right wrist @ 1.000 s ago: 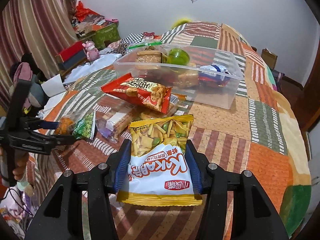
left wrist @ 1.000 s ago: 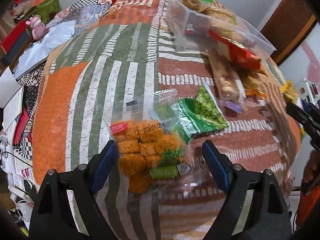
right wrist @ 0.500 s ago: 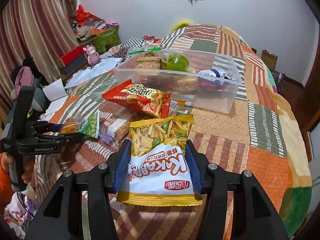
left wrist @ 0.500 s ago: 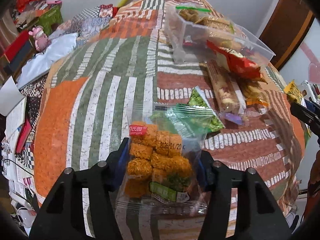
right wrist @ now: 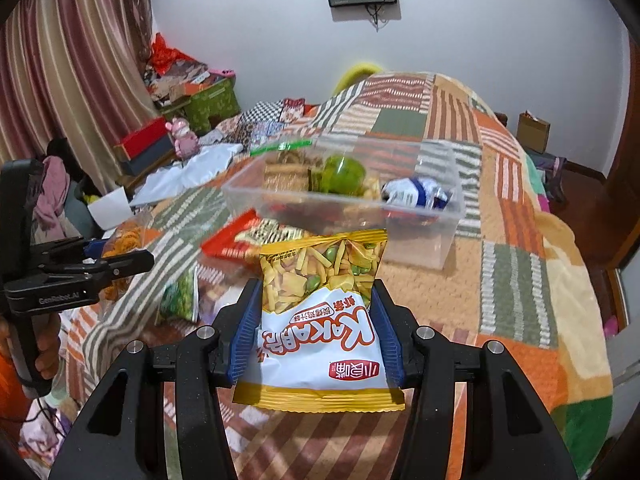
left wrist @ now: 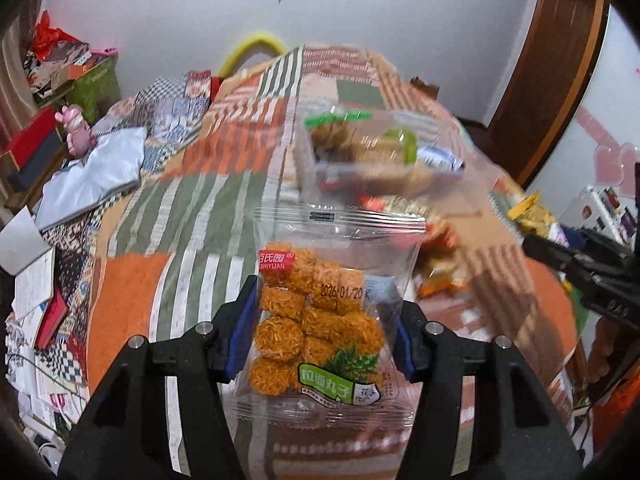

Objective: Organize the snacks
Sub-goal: 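Lower the chip bag and orange cake bag into the box and open both tools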

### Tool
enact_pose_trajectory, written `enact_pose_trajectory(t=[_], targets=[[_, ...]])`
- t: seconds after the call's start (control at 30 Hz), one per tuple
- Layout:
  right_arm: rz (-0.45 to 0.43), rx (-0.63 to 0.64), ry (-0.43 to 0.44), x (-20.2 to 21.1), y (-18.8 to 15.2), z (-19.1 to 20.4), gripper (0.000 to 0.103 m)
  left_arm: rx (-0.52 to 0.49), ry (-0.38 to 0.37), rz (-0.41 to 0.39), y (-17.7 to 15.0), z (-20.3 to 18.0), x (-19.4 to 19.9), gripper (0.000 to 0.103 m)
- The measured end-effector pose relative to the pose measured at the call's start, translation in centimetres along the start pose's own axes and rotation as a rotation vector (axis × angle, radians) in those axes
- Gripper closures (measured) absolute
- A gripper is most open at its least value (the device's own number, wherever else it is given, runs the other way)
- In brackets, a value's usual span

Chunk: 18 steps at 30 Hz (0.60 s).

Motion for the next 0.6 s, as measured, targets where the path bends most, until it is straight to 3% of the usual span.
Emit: enact_pose_trajectory(t=[0.37,0.6], targets=[[-0.06,-0.042,-0.025,0.1,3.7,-2.7,0.054,-0.02,-0.072,-0.091,6.4,-3.1,-0.3,0.046],[-0.072,-0.061,-0.035,-1.6,5.5,-4.2,0.054,-0.027,-0.105,-0.083,8.9,-4.5,-2.8,0.046]])
Point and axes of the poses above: each gripper's, at about its wrist camera, not at the fingertips, and x roughly against the way its jaws point, z to its left, y to its top, the point moved 6 cm from there along -x, roughly the way its jaws point, and after that the axes turned 3 degrees about x, right-handed, at the moved point
